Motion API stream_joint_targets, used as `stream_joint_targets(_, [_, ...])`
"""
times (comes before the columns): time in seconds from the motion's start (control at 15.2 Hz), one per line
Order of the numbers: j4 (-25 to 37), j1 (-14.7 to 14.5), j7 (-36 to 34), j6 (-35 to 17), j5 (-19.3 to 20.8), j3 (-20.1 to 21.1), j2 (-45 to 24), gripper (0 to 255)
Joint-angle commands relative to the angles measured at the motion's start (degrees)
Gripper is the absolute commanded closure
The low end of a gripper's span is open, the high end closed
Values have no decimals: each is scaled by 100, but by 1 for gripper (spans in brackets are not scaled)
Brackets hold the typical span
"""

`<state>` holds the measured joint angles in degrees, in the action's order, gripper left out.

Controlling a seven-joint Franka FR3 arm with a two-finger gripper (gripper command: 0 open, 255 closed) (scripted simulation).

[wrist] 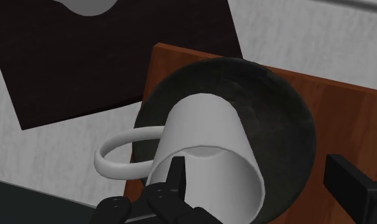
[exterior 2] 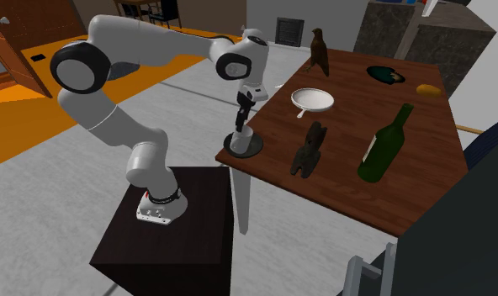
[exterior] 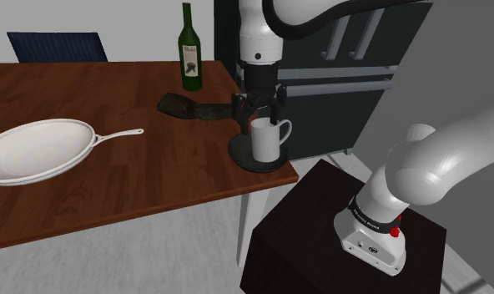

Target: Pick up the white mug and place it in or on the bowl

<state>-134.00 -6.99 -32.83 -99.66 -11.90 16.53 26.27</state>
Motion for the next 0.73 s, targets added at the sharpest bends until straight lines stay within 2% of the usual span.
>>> stream_joint_targets(0.0, [293, 24, -4, 289, 40, -45, -8, 0])
stream_joint_targets(0.13, [668, 49, -21, 618, 84, -86, -57, 0])
stream_joint_targets(0.66, [668, 49, -21, 618, 84, -86, -57, 0])
